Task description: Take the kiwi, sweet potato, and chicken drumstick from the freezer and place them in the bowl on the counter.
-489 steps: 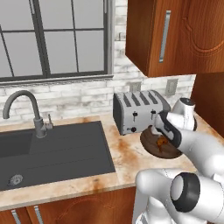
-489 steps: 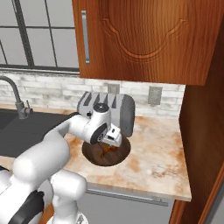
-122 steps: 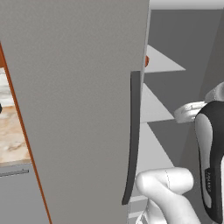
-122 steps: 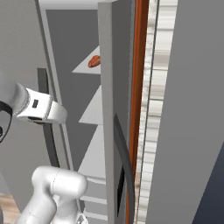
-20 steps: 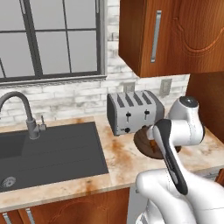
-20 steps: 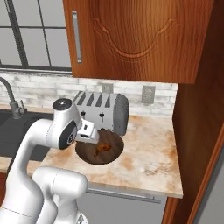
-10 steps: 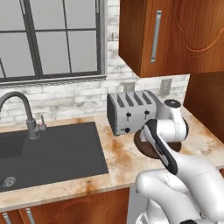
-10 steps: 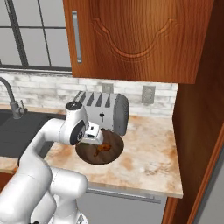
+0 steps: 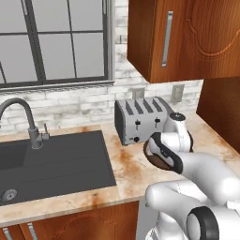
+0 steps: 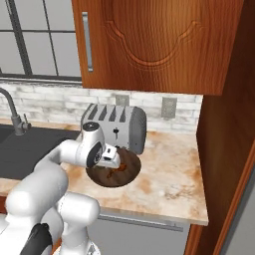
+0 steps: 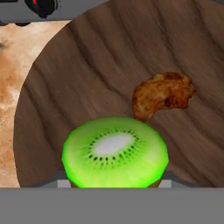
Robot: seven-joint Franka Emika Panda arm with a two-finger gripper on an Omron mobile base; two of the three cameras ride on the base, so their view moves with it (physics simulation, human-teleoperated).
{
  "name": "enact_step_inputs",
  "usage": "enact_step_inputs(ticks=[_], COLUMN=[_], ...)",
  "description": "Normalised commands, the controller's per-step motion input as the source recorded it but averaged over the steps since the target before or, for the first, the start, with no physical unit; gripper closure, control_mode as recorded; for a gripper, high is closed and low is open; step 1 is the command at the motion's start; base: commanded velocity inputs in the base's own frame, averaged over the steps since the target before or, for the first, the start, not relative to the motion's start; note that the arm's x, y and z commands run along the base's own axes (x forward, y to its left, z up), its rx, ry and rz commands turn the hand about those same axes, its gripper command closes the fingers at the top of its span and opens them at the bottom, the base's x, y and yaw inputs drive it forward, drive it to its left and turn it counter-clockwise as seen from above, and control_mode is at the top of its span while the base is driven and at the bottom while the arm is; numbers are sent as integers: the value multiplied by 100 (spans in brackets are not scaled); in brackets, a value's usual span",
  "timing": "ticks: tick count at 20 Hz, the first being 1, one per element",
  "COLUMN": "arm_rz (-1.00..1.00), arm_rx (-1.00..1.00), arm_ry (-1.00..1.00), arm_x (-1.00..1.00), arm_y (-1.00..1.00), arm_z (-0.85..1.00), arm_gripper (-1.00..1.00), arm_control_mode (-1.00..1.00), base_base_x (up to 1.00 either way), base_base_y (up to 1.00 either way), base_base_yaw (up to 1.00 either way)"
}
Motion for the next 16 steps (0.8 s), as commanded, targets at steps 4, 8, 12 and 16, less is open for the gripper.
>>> enact_step_inputs(ticks=[4, 8, 12, 16], arm_rz=[0, 0, 0, 0], arm_rx=[0, 0, 0, 0], arm_ry=[0, 0, 0, 0], arm_x=[7, 4, 13, 13], arm_y=[0, 0, 0, 0], arm_z=[-15, -18, -31, -28], arm_gripper=[100, 100, 100, 100], arm_control_mode=[-100, -100, -100, -100], base_base_x=[0, 0, 0, 0], base_base_y=[0, 0, 0, 0], base_base_yaw=[0, 0, 0, 0])
